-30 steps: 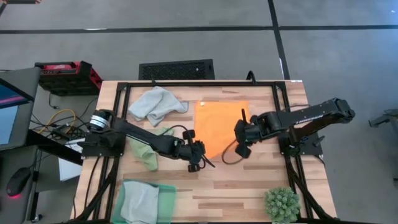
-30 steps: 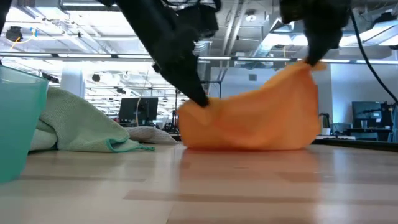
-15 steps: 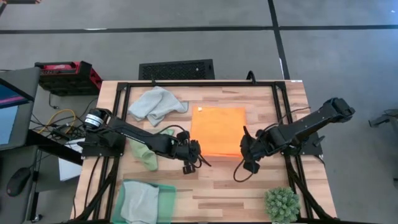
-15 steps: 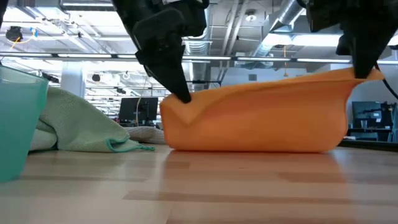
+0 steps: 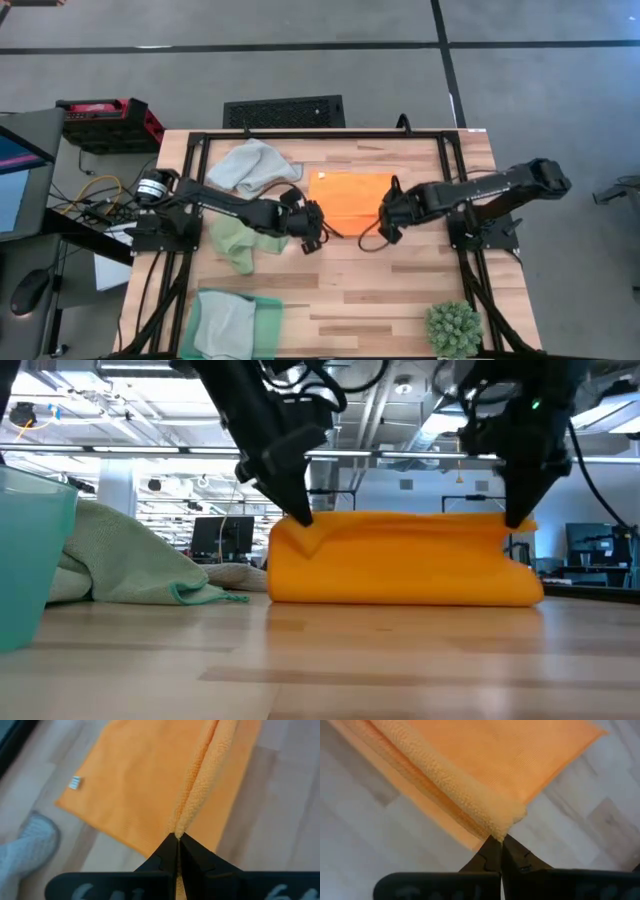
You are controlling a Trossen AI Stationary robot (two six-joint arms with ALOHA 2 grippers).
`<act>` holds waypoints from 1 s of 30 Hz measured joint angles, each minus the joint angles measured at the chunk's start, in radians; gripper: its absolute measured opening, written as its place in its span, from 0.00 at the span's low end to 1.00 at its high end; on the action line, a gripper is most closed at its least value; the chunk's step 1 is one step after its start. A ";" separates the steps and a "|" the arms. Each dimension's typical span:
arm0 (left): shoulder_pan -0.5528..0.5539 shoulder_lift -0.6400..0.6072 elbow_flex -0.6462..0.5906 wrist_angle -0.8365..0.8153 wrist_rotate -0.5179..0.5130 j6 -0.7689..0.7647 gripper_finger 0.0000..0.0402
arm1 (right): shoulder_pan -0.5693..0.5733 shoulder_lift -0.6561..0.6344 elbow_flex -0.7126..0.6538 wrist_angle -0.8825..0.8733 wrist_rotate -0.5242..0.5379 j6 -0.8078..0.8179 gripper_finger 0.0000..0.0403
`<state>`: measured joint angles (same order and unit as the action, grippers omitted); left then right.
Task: Fold microfiber towels
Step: Fold the yellow microfiber cloth
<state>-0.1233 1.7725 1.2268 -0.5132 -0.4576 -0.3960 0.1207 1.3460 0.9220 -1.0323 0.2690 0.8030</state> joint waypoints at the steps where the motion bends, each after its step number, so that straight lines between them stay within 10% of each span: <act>1: 0.011 0.000 -0.005 0.010 0.000 0.005 0.00 | -0.021 0.000 -0.010 0.016 0.001 -0.018 0.03; 30: 0.193 0.066 -0.037 0.141 -0.025 0.105 0.00 | -0.294 0.000 -0.084 0.185 0.076 -0.211 0.03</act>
<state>0.0694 1.8381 1.1896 -0.3721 -0.4828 -0.2909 -0.1729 1.3460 0.8375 -0.8473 0.3447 0.5922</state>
